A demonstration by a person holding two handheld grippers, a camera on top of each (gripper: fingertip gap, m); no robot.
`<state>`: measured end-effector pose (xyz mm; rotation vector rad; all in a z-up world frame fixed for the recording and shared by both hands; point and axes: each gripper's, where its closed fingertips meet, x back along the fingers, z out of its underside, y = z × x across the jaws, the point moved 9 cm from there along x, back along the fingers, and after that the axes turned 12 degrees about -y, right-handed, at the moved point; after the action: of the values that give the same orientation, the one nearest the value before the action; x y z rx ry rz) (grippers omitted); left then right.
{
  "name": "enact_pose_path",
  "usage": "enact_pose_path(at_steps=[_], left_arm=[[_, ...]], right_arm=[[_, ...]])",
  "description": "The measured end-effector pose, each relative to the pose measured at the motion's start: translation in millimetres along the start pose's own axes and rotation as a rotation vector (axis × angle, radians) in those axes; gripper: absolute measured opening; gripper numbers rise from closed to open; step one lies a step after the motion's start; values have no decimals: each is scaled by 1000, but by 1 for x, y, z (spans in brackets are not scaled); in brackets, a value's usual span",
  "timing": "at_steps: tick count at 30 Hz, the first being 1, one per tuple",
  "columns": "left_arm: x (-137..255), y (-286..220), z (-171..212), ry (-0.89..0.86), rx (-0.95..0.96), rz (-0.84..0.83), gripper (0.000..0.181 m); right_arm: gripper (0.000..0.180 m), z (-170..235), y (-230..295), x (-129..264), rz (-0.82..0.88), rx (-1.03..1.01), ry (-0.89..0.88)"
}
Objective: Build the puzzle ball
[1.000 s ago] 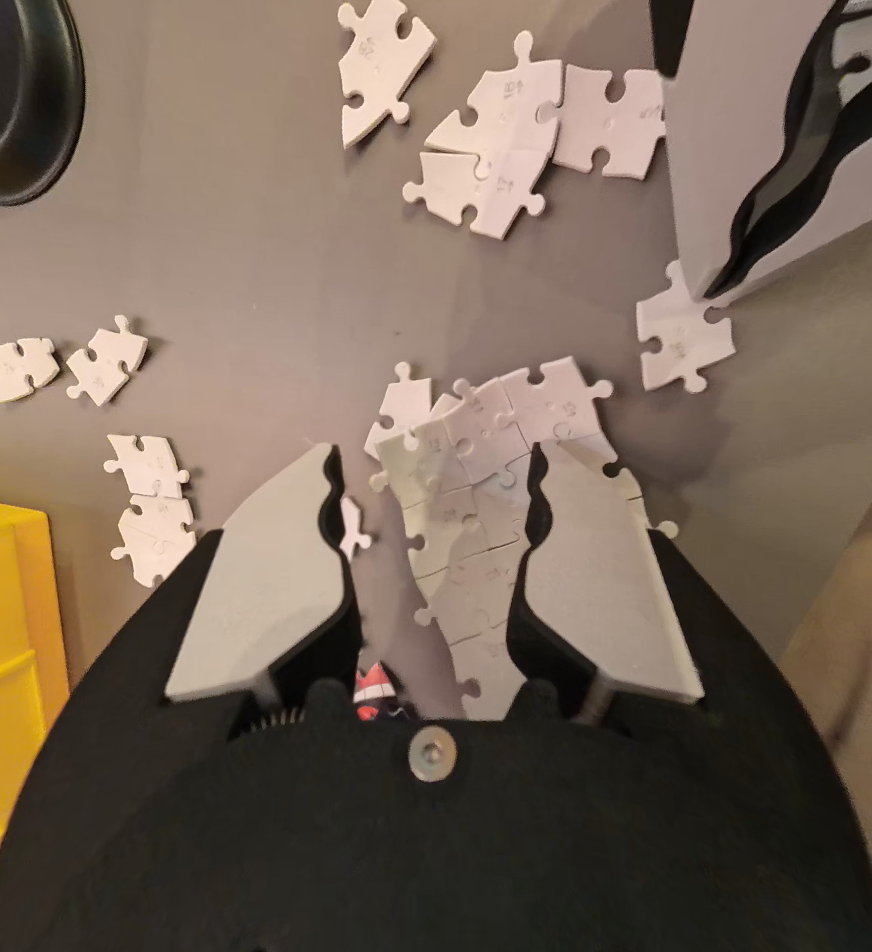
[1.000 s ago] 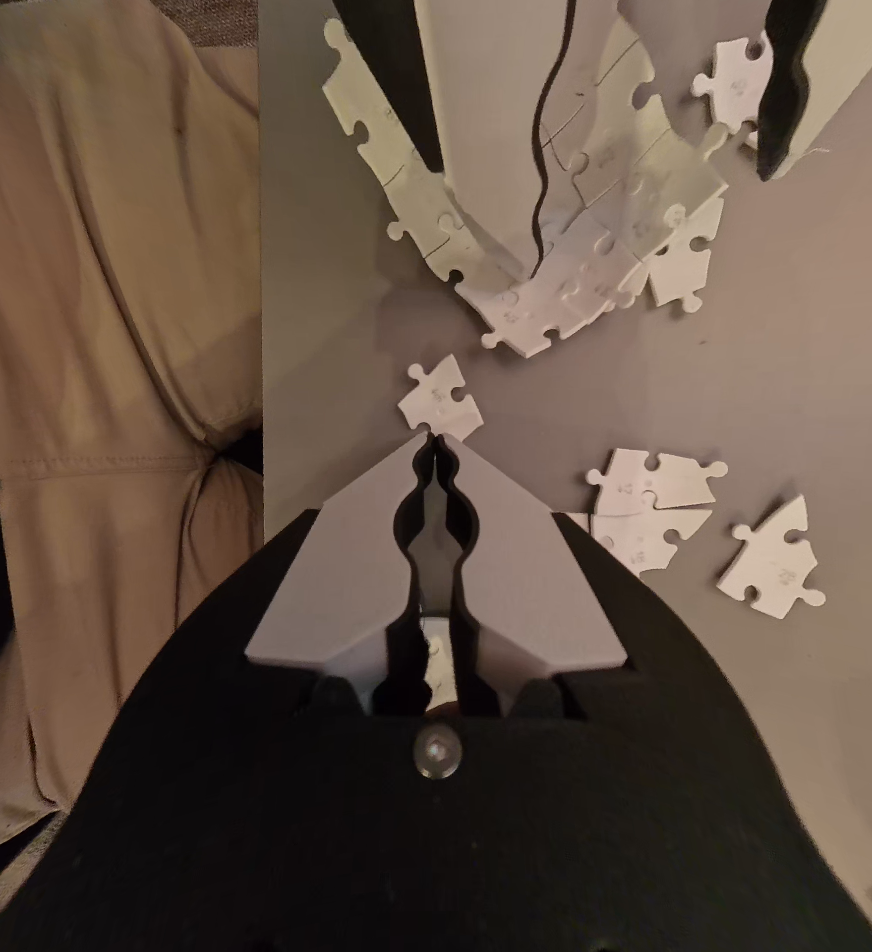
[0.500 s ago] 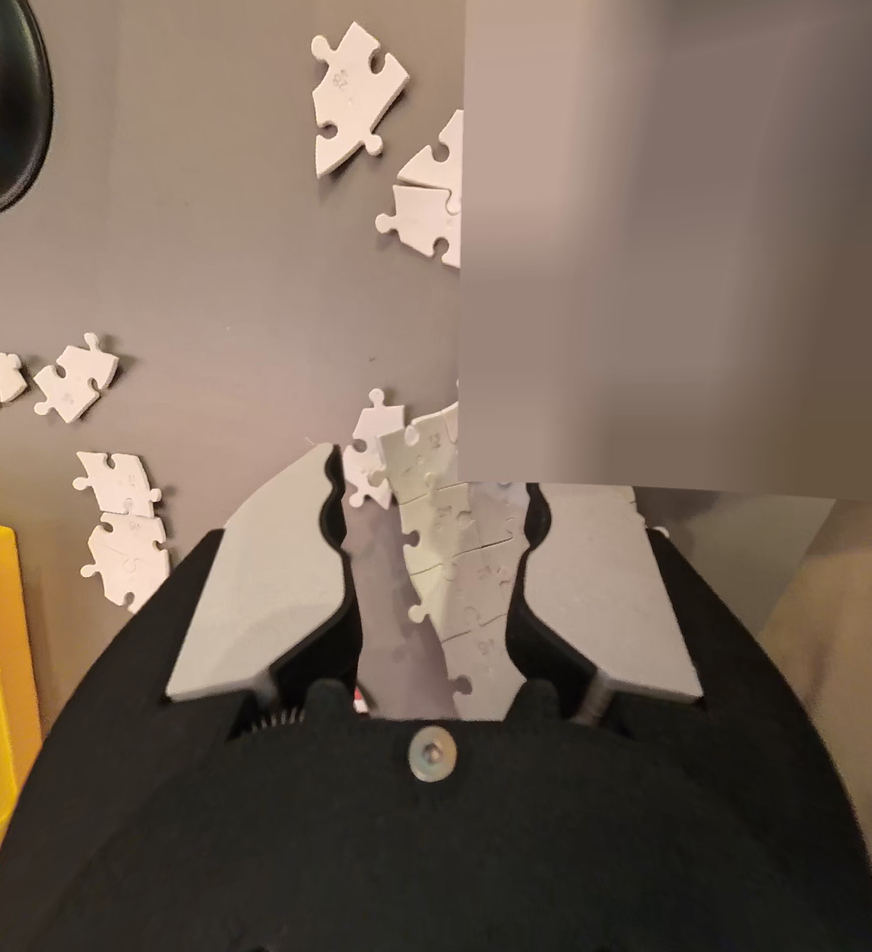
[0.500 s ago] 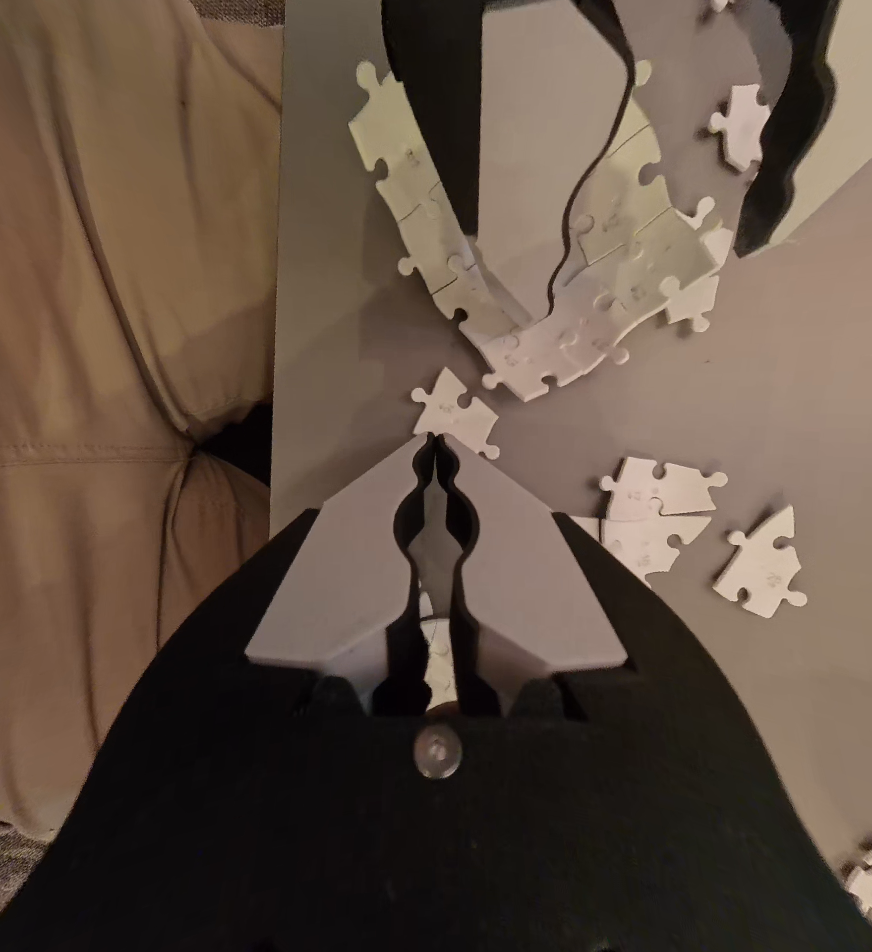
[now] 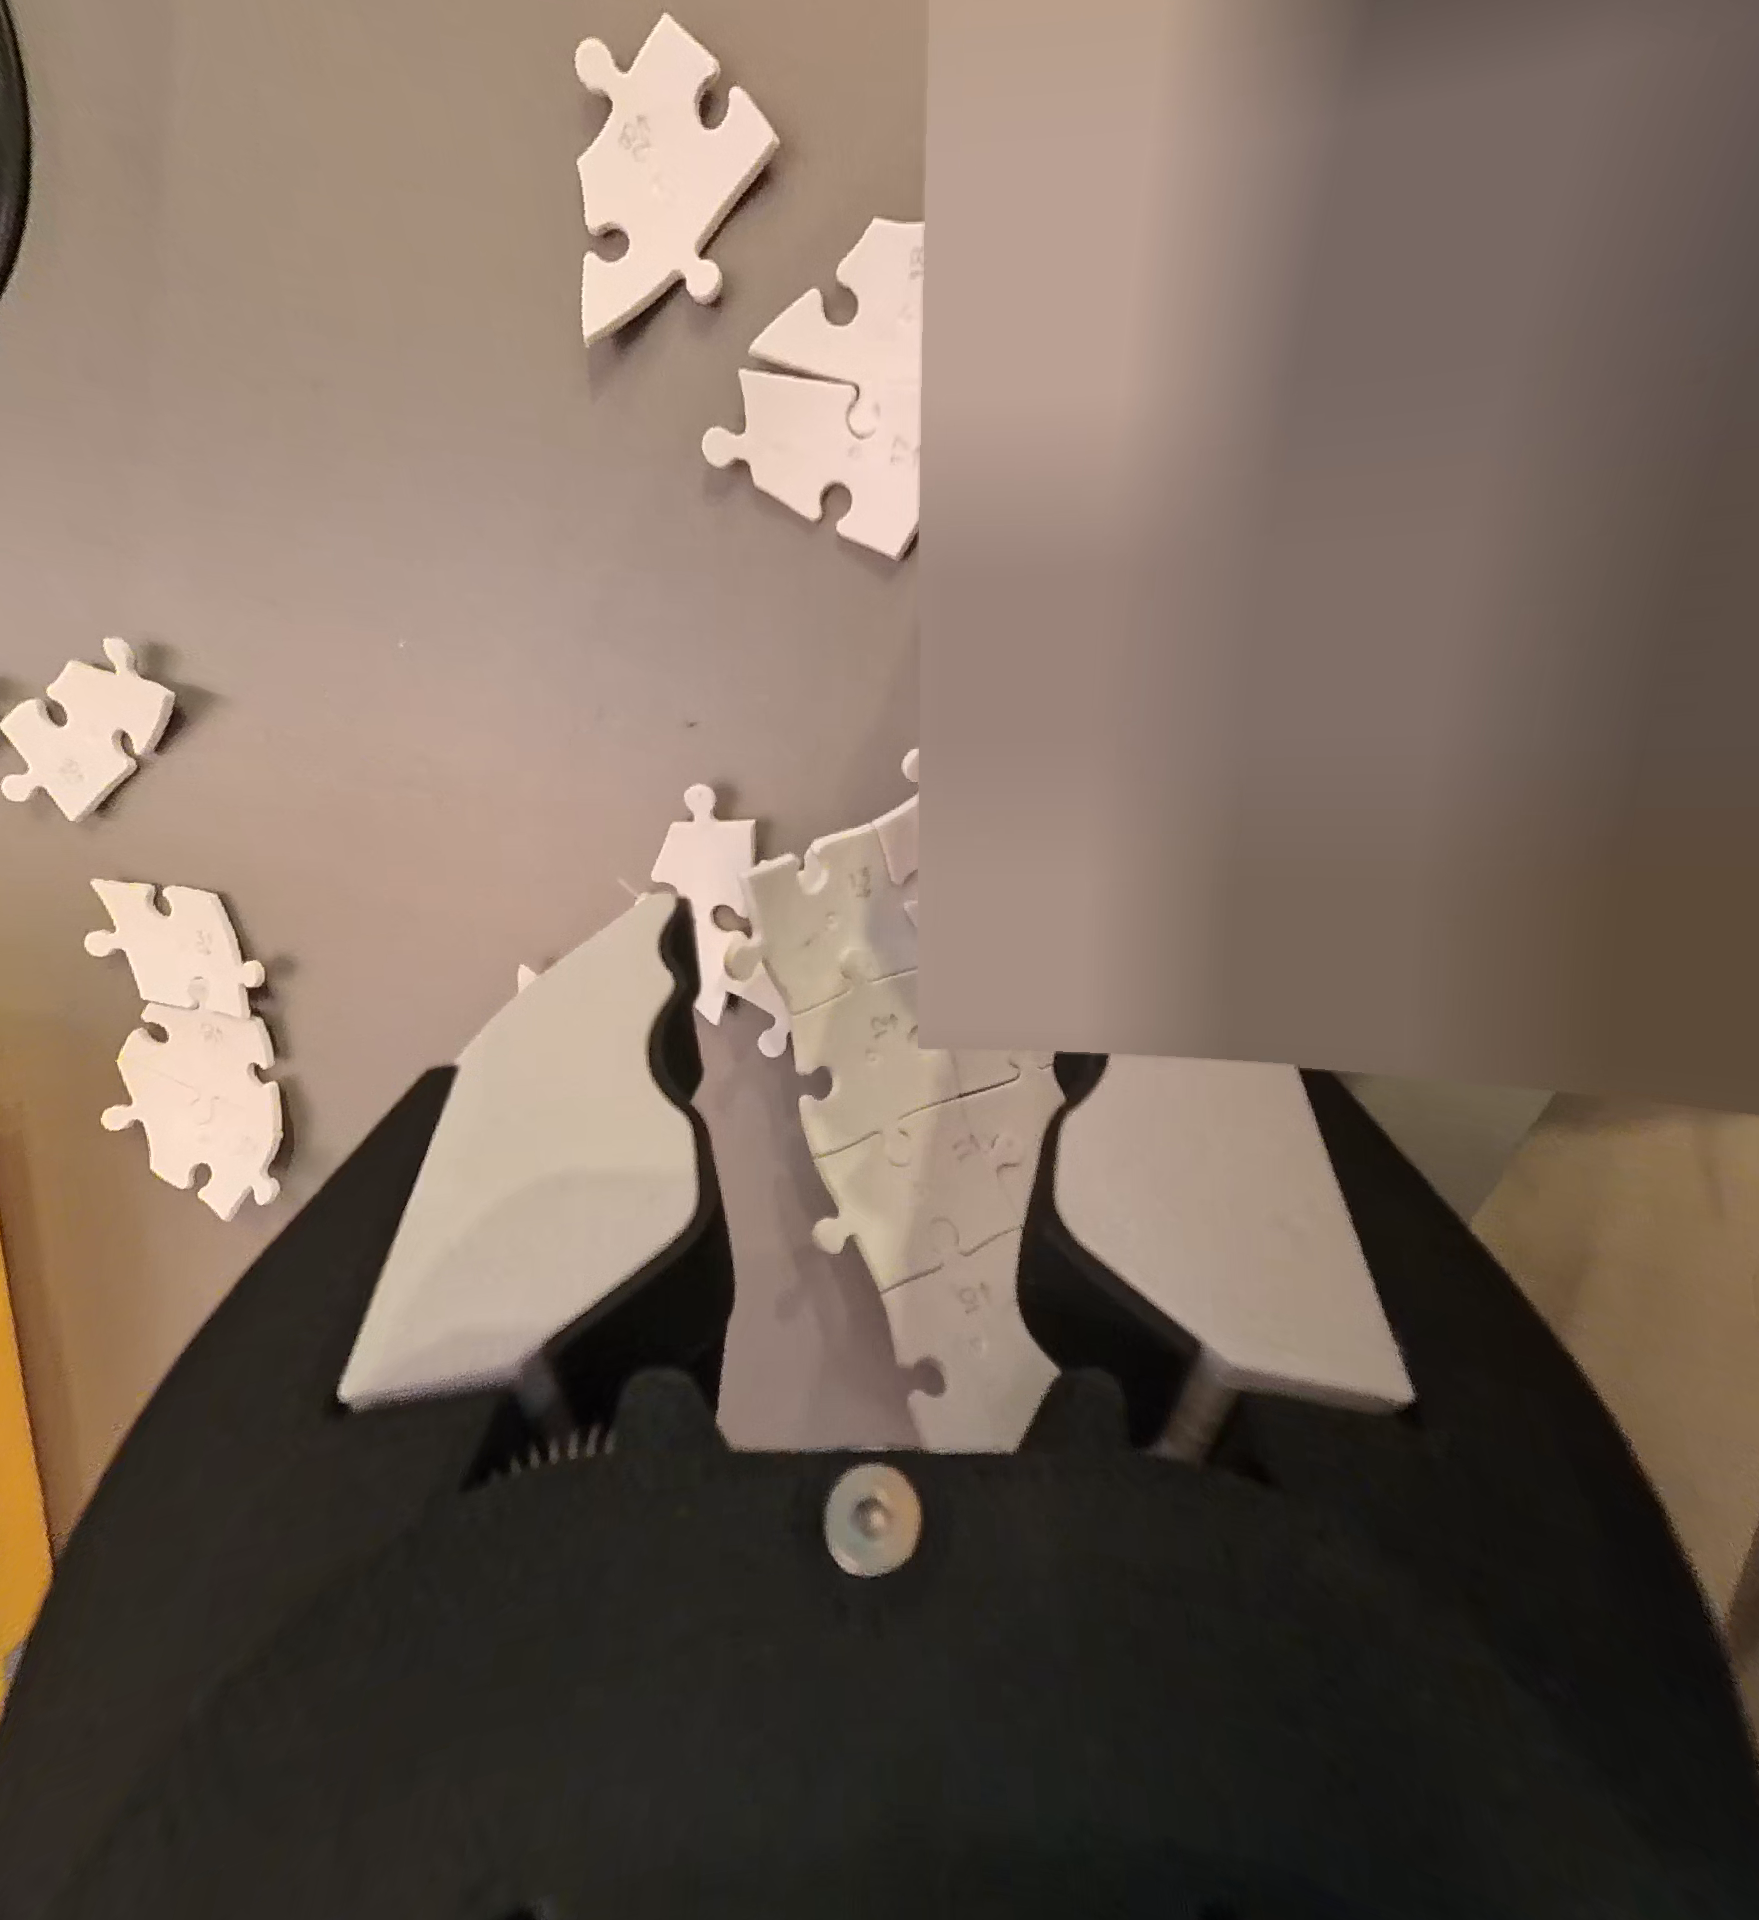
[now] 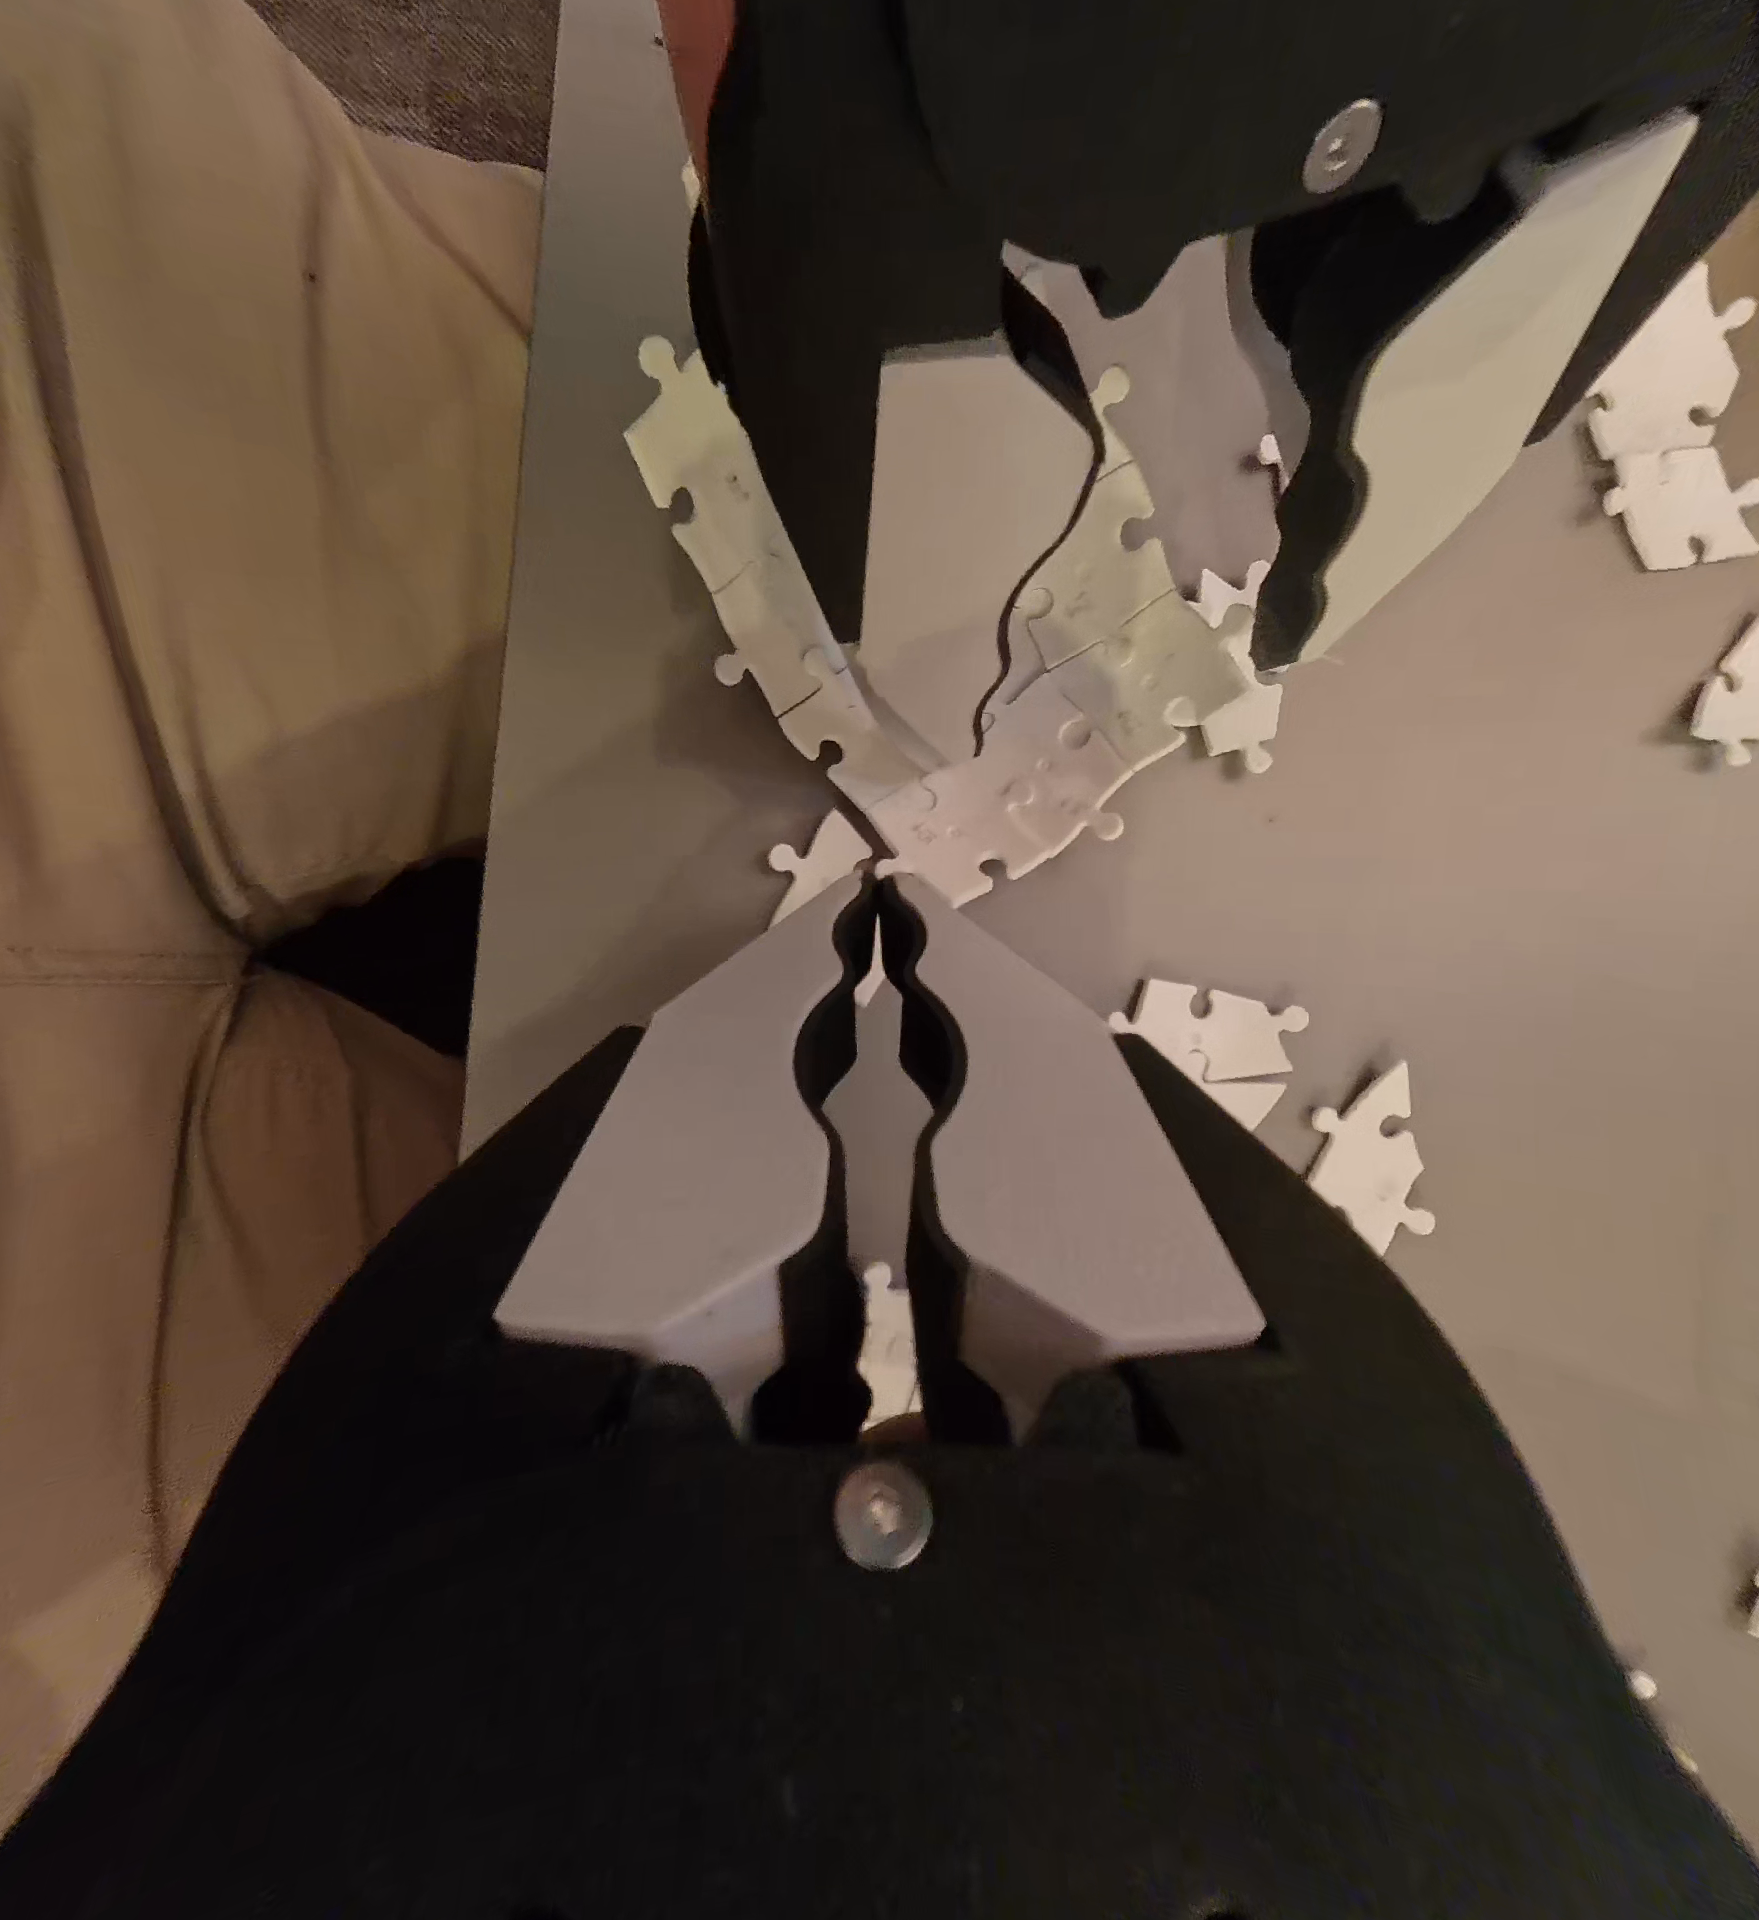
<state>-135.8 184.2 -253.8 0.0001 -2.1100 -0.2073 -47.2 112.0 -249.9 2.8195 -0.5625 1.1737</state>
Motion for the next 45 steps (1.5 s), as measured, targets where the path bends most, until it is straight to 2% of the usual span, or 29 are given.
enact_pose_path(at_steps=[20,31,45], left_arm=[[4,-7,3,88,28,57,63],[4,-10,2,125,47,62,62],[5,-13,1,167,83,50,61]], right_arm=[[0,5,2,-15,-32,-6,18],[0,-9,4,-3,-7,59,-35],[0,2,-1,-14,-3,60,-3]])
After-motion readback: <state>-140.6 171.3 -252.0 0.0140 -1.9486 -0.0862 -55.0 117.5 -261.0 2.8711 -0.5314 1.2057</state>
